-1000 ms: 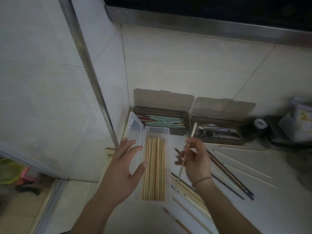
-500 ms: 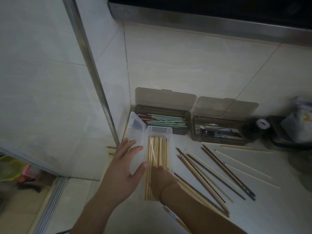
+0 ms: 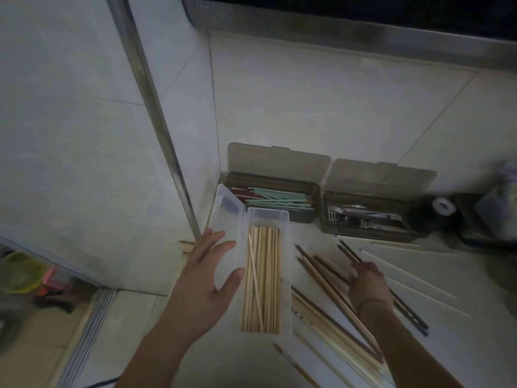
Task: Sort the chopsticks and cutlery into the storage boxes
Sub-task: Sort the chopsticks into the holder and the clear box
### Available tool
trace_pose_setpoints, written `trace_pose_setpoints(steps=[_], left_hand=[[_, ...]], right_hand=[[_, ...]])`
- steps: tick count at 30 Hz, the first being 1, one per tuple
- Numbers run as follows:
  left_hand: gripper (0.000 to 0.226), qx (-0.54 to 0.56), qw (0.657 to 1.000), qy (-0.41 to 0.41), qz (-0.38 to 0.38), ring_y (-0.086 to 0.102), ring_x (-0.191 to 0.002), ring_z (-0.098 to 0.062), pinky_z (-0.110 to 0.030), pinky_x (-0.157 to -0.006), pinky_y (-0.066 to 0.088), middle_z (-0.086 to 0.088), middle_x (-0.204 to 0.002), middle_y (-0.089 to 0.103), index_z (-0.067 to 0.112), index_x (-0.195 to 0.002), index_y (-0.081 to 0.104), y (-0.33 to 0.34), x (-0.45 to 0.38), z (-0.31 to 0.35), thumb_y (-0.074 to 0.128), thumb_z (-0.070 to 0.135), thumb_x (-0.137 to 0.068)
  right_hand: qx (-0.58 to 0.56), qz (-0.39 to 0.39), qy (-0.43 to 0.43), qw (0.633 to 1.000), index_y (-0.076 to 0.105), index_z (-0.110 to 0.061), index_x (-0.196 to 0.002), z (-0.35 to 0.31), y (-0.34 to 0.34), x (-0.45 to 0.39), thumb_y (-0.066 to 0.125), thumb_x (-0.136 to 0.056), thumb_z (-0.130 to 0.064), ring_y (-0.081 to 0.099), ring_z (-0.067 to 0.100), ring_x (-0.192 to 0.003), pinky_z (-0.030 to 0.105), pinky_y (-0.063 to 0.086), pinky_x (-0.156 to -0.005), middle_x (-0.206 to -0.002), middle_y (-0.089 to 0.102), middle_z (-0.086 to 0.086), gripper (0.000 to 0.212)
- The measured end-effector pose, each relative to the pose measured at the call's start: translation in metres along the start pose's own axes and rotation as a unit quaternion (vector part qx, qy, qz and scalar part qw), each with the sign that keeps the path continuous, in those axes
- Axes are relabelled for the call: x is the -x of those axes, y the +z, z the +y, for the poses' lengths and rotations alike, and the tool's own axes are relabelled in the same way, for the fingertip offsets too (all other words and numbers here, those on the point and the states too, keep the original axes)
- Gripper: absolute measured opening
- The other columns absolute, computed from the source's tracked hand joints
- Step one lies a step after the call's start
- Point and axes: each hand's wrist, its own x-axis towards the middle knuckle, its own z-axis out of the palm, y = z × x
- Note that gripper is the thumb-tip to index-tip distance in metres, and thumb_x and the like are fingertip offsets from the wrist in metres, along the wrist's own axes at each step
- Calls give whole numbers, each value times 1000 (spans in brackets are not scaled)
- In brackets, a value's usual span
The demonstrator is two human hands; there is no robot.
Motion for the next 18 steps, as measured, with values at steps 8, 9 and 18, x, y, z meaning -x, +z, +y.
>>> trace_pose_setpoints(steps=[8,9,18], left_hand=[[77,18,1000,12,-1,13,-144,2,-15,-111,15,15,-148,36,36,-129,48,0,2,-1,52,-16,-73],[81,20,1000,15,1,13,-144,2,-13,-111,14,14,-149,35,40,-128,45,0,1,-1,50,-19,-72],[92,-1,999,35,-25,6,-145,2,-17,-112,13,23,-151,24,51,-123,40,0,3,-4,44,-24,-70]], right_hand=[[58,29,47,997,56,-34,-98,27,21,13,50,-88,-16,44,20,-111,30,38,-69,-120,52,-2,21],[58,25,51,997,56,-33,-99,26,22,13,52,-88,-16,44,20,-112,30,38,-69,-119,53,-3,21],[-71,41,-20,996,44,-23,-100,-2,-2,15,47,-78,11,49,20,-81,28,39,-67,-104,49,4,41]])
